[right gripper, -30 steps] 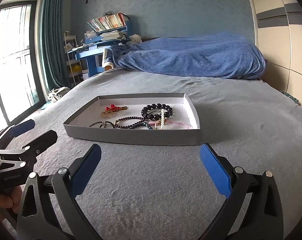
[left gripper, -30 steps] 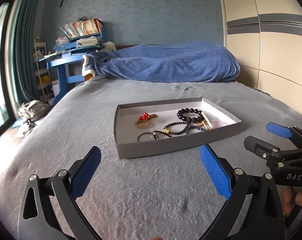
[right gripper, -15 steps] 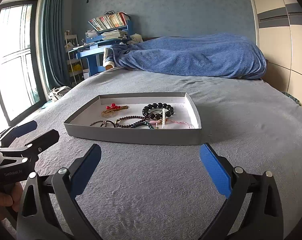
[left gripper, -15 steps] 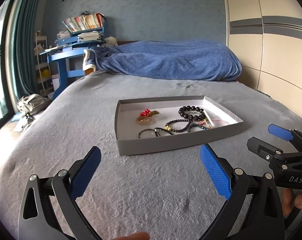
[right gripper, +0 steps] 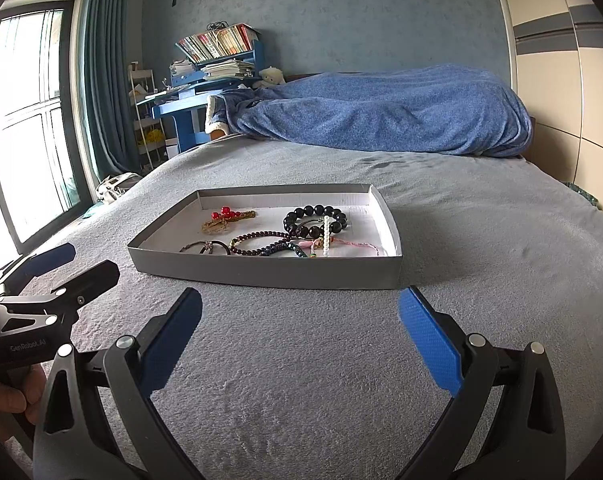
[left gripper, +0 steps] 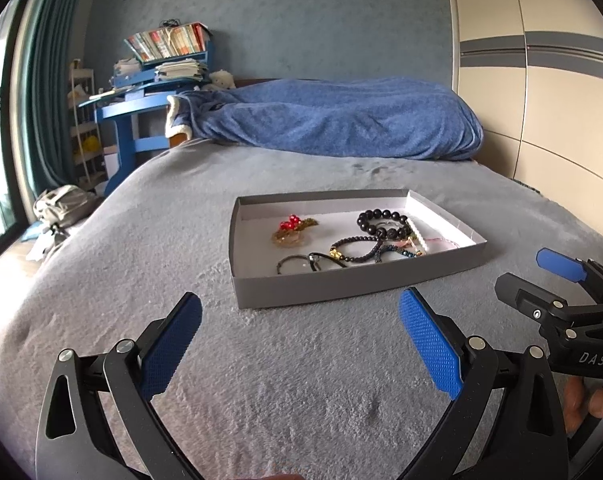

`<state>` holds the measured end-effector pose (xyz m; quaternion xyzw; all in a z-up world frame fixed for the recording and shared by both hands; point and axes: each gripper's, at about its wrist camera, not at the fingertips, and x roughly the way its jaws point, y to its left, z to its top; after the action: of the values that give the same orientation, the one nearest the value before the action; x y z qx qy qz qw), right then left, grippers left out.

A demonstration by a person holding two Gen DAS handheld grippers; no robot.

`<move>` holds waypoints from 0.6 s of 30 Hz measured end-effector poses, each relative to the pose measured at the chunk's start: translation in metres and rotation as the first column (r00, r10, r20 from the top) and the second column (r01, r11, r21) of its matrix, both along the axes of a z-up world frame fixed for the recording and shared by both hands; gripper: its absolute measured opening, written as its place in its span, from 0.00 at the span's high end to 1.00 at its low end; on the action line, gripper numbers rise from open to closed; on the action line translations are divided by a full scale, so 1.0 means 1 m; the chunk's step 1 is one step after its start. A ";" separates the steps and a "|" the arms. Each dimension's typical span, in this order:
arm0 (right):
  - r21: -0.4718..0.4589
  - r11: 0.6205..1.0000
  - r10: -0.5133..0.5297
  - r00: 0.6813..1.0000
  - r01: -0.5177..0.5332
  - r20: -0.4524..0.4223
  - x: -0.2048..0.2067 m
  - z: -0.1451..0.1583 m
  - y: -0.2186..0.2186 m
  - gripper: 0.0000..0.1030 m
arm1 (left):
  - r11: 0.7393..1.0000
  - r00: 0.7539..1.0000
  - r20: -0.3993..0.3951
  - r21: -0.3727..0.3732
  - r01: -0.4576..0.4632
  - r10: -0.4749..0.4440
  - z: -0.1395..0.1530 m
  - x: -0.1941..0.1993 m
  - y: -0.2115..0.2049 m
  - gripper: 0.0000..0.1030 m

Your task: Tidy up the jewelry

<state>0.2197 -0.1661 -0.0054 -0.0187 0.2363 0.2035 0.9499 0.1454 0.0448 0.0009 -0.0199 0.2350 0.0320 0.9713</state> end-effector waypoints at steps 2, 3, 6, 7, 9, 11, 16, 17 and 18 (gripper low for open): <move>0.000 1.000 0.000 1.000 0.000 0.001 0.000 0.000 0.000 0.05 | 1.000 1.000 0.000 0.000 0.000 0.000 0.000 0.000 0.000 0.05; 0.000 1.000 0.000 1.000 0.000 0.000 0.000 0.000 0.000 0.05 | 1.000 1.000 -0.001 0.001 0.000 0.000 0.000 0.000 0.000 0.05; 0.000 1.000 0.000 1.000 0.000 0.000 0.000 0.000 0.000 0.05 | 1.000 1.000 -0.002 0.002 0.000 0.000 0.000 0.000 -0.001 0.05; 0.000 1.000 0.000 1.000 0.000 0.000 0.000 0.000 0.000 0.05 | 1.000 1.000 -0.002 0.001 0.000 0.000 0.000 0.000 -0.001 0.05; 0.000 1.000 0.000 1.000 0.000 0.000 0.000 0.000 0.000 0.05 | 1.000 1.000 -0.002 0.001 0.000 0.000 0.000 0.000 -0.001 0.05; 0.000 1.000 0.001 1.000 -0.001 0.000 0.000 0.000 0.000 0.05 | 1.000 1.000 -0.002 0.000 0.000 0.000 0.000 0.000 -0.001 0.05; 0.000 1.000 0.001 1.000 -0.001 0.000 0.000 0.000 0.000 0.05 | 1.000 1.000 -0.002 0.005 0.002 -0.002 -0.002 0.001 -0.001 0.05; -0.001 1.000 0.002 1.000 -0.002 0.000 0.000 0.000 0.000 0.05 | 1.000 1.000 -0.003 0.005 0.002 -0.002 -0.002 0.001 0.000 0.05; -0.003 1.000 0.003 1.000 -0.003 0.000 0.000 0.000 0.000 0.05 | 1.000 1.000 -0.003 0.003 0.001 -0.001 -0.002 0.001 -0.001 0.05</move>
<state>0.2195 -0.1661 -0.0056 -0.0202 0.2365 0.2044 0.9497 0.1461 0.0440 -0.0008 -0.0181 0.2362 0.0318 0.9710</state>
